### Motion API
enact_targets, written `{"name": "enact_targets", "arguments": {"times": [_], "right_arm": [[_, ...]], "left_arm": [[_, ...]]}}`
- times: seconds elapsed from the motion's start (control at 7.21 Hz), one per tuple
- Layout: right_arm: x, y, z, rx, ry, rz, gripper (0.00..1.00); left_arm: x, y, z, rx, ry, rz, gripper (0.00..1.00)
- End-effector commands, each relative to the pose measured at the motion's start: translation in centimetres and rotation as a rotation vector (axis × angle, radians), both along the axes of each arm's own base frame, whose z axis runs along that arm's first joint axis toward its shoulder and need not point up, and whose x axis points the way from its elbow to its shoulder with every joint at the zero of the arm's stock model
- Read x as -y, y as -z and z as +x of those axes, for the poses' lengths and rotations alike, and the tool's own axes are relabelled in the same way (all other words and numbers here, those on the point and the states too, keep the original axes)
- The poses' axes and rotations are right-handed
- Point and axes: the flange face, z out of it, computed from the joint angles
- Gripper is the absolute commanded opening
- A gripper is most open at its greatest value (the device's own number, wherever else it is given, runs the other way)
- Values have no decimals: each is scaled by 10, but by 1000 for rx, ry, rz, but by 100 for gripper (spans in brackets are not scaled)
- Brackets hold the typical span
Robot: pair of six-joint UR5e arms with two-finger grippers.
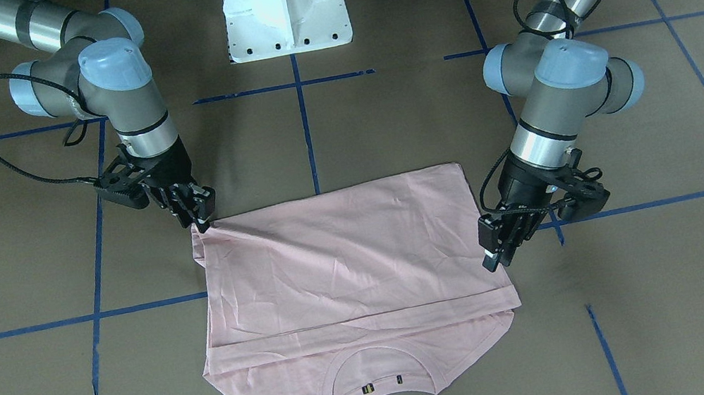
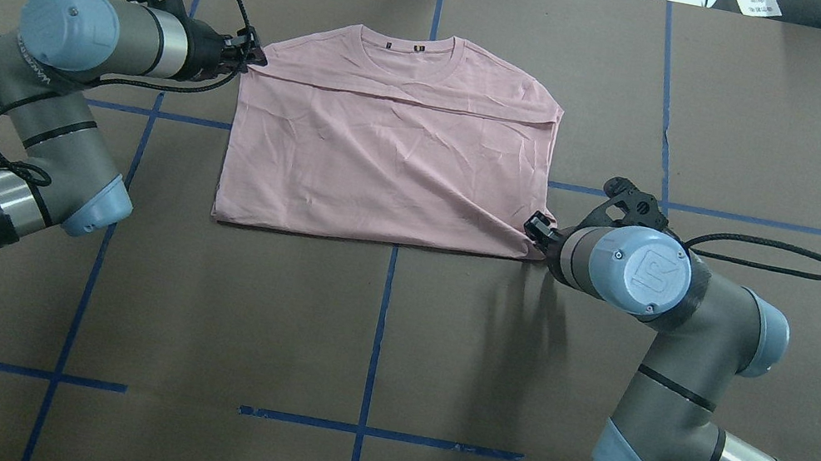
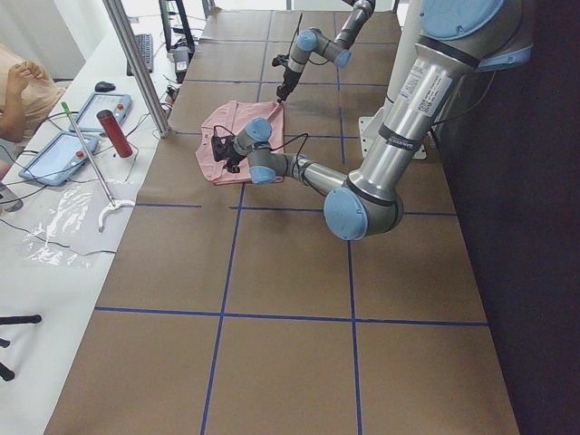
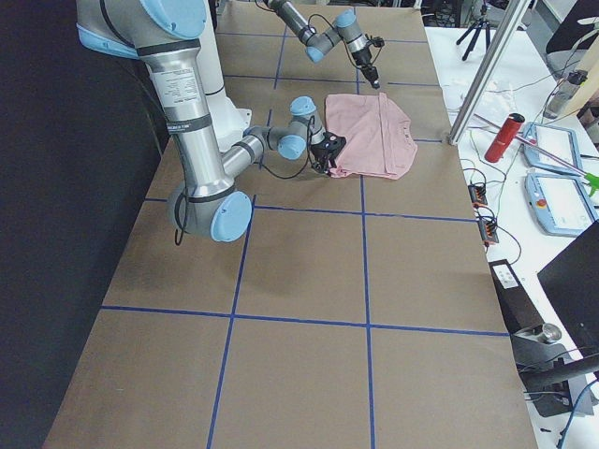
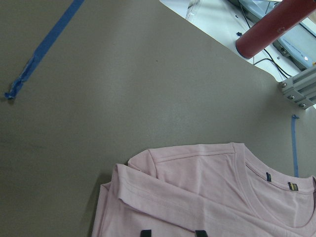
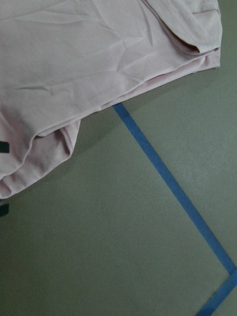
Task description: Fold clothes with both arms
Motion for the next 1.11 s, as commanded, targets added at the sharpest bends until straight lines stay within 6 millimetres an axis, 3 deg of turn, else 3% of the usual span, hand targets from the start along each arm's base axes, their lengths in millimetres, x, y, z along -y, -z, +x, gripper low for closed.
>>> {"name": "enact_targets", "arguments": {"times": [0.0, 0.14, 0.28, 0.55, 0.69, 0.83, 0.97], "right_arm": [[2, 0, -3, -2, -1, -1, 8], [3, 1, -2, 1, -2, 0, 0], [4, 6, 2, 8, 0, 5, 0], [-29, 33, 50, 72, 18, 24, 0], [-65, 60, 73, 100, 56, -14, 0], [-108, 94, 82, 105, 96, -59, 0], [-160, 111, 93, 74, 205, -108, 0]], "left_arm": [[0, 0, 0, 0, 0, 0, 41], [-1, 3, -1, -3, 0, 3, 41], [-1, 3, -1, -4, 1, 2, 41], [-1, 3, -1, -6, 2, 0, 41], [-1, 3, -1, -6, 2, -1, 41], [-1, 3, -1, -6, 2, -1, 41], [-1, 4, -1, -8, 0, 1, 41]]}}
